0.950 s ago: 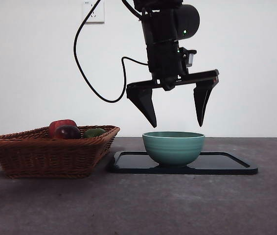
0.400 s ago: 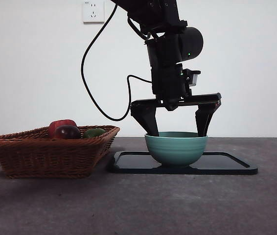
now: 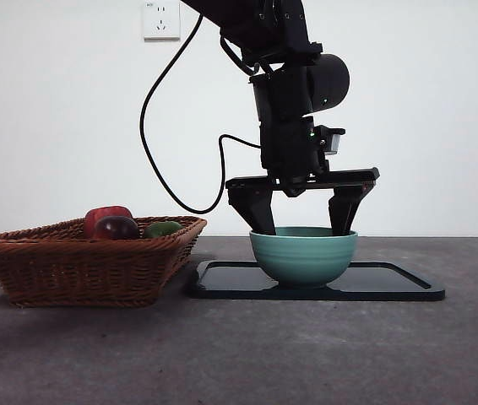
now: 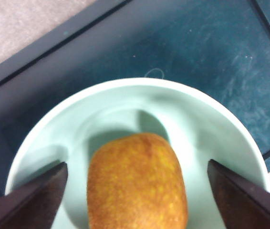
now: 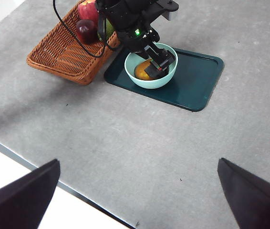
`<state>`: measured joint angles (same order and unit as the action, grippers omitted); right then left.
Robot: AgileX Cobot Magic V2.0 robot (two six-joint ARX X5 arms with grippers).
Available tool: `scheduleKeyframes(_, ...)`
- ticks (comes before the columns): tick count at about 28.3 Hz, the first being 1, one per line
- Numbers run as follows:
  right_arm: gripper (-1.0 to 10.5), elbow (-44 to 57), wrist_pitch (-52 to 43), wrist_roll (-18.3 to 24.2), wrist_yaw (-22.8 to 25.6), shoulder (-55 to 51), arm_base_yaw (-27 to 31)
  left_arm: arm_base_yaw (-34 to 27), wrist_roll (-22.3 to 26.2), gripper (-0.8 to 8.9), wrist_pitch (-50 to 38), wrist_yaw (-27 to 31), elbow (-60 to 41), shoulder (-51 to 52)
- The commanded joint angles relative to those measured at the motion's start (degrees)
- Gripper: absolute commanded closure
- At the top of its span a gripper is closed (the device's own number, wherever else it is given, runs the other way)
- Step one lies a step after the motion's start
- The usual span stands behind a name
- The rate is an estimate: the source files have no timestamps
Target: Pick up the wifruite, put it on the bowl, pick up the plate, put it on desk
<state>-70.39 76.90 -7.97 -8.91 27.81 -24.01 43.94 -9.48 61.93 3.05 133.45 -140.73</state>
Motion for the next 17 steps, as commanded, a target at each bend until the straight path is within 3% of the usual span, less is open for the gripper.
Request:
scheduleKeyframes(1, 3.4, -0.5, 4.2, -0.6, 0.0, 0.0, -0.4, 0.3, 1.1, 3.85, 0.2, 0.2, 1.9, -2.6)
scheduleKeyframes(4, 3.4, -0.5, 4.2, -0.6, 0.0, 0.0, -0.4, 0.3, 1.1, 3.87, 0.2, 0.2, 1.9, -2.9)
scheduleKeyframes(7, 3.4, -0.5, 4.2, -0.6, 0.0, 0.0, -0.4, 0.3, 1.1, 4.76, 0.3, 0.2, 1.9, -2.9)
scheduleKeyframes(14, 3.4, -0.5, 4.2, -0.6, 0.0, 0.0, -0.4, 0.3, 1.3, 4.78, 0.1, 0.2, 1.9, -2.9)
scheduleKeyframes(17, 3.4, -0.5, 4.2, -0.6, 0.0, 0.0, -0.4, 0.3, 1.3, 5.38, 0.1, 0.2, 1.9, -3.0)
